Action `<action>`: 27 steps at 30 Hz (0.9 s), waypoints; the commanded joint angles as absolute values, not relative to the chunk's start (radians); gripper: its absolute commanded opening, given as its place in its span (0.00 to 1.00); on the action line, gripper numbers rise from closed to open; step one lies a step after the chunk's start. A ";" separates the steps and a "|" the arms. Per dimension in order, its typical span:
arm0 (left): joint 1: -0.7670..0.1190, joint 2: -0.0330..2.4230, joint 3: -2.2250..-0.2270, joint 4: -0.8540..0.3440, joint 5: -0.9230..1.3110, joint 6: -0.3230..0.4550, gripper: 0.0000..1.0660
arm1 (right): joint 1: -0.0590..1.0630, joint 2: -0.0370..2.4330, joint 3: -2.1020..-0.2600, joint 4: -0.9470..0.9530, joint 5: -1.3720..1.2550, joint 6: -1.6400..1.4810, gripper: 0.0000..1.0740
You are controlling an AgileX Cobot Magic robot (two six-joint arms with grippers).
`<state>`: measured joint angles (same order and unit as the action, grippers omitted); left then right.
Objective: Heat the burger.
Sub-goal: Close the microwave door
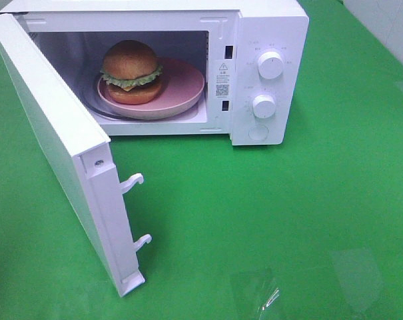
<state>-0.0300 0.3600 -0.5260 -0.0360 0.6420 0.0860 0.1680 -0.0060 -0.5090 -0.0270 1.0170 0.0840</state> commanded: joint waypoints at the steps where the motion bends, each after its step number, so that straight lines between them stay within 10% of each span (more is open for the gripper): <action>1: -0.026 0.464 -0.531 -0.043 0.530 0.080 0.00 | 0.162 -0.029 -0.508 -0.033 1.002 0.093 0.70; 27: -0.026 1.027 -0.287 -0.087 -0.512 0.076 0.00 | 0.162 -0.029 -0.508 -0.033 1.002 0.093 0.70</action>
